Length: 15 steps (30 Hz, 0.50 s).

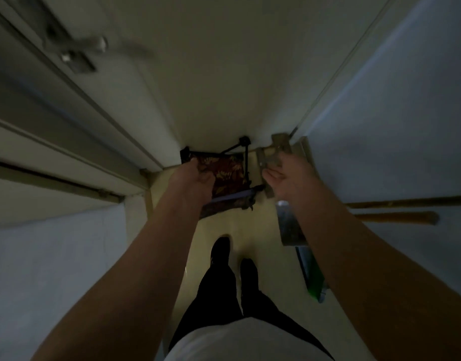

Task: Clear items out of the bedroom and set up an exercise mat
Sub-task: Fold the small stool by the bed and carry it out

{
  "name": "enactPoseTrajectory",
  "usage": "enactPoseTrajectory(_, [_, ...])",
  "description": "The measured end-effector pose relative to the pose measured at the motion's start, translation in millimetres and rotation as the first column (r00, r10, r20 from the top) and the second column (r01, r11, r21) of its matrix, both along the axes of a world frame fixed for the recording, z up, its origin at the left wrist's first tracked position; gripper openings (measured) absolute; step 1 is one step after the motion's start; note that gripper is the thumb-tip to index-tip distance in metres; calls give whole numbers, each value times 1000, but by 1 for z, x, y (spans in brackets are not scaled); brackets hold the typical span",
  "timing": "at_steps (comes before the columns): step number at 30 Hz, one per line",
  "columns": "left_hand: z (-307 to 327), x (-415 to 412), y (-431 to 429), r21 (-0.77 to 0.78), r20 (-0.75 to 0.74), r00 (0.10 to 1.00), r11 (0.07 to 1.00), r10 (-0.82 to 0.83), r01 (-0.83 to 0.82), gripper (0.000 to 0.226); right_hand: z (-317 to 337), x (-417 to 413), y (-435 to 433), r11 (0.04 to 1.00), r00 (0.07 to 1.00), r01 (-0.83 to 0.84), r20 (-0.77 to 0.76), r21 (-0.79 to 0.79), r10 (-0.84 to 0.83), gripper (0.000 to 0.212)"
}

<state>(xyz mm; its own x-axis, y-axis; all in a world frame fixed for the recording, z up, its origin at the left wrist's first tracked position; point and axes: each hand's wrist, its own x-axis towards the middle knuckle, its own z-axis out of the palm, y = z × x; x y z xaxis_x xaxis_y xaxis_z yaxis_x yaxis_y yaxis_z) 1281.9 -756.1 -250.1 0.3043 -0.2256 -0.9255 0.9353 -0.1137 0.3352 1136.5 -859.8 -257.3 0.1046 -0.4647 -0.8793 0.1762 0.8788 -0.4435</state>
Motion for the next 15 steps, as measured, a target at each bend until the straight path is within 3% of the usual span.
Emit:
enactPoseTrajectory(2, [29,-5,-7,-119,-5,999,992,38,-38,45,40,-5,-9,997,997,40,73,-60,-36,50])
enactPoseTrajectory(5, [93,-14,-31,-284,-9,997,955,82,-82,18,98,-24,-23,983,981,129,163,-127,-108,56])
enactPoseTrajectory(10, [193,-55,-66,-429,102,995,902,-15,57,40,197,-65,-32,934,947,250,266,-254,-182,53])
enactPoseTrajectory(15, [266,-105,-98,-562,163,984,813,-71,152,21,269,-118,-34,857,891,380,387,-347,-238,53])
